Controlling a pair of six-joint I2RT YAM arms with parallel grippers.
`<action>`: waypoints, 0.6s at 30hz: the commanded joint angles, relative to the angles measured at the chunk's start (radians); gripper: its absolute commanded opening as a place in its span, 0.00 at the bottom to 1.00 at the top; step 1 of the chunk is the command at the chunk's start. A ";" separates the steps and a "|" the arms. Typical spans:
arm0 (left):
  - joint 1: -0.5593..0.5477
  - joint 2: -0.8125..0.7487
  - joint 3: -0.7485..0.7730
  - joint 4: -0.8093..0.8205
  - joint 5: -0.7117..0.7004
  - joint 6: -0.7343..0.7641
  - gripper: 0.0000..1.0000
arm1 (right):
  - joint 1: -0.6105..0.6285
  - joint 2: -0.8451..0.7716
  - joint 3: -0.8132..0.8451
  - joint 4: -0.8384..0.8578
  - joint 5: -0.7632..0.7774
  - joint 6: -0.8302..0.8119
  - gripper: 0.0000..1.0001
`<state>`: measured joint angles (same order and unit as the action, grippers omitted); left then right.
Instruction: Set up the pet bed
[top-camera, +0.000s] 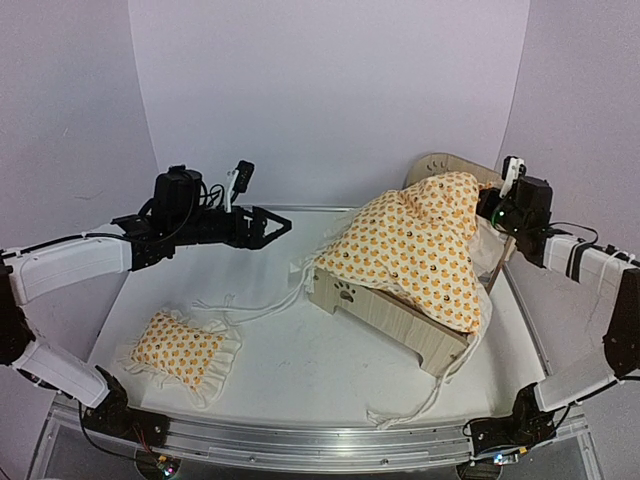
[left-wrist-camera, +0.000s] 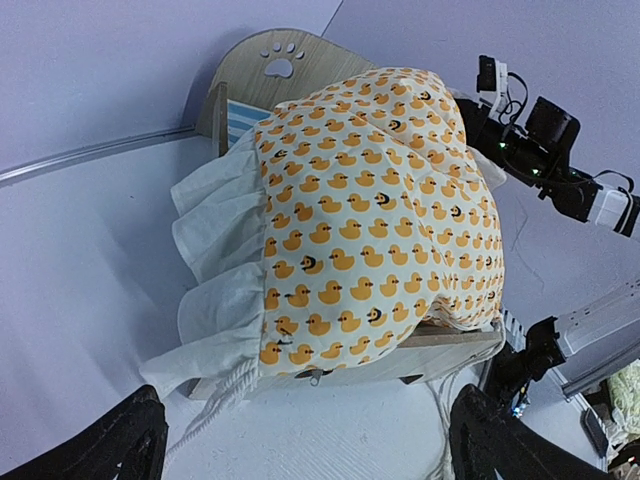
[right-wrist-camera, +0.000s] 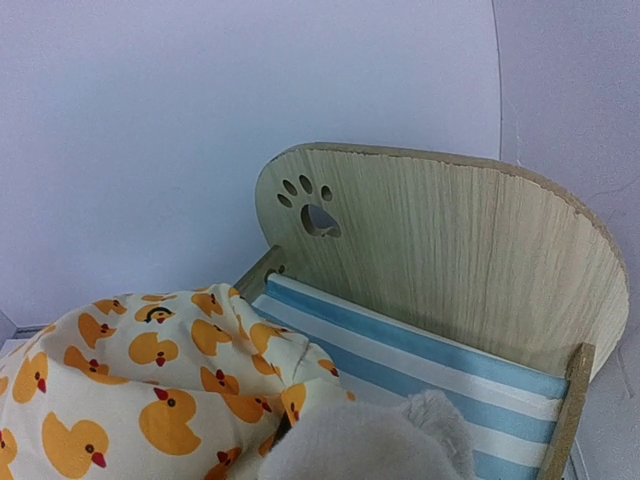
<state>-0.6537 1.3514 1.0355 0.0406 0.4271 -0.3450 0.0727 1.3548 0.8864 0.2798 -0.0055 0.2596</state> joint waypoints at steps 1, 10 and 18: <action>0.003 0.010 0.044 0.061 0.012 -0.050 0.99 | -0.032 0.009 -0.009 0.128 -0.023 0.024 0.00; 0.003 0.066 0.076 0.059 0.040 -0.069 0.99 | -0.048 -0.004 -0.145 0.244 0.100 0.068 0.00; 0.003 0.127 0.099 0.058 0.027 -0.088 0.99 | -0.013 0.076 -0.139 0.276 -0.173 -0.007 0.00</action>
<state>-0.6537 1.4483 1.0729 0.0536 0.4465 -0.4133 0.0353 1.4200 0.7391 0.4759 -0.0597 0.3080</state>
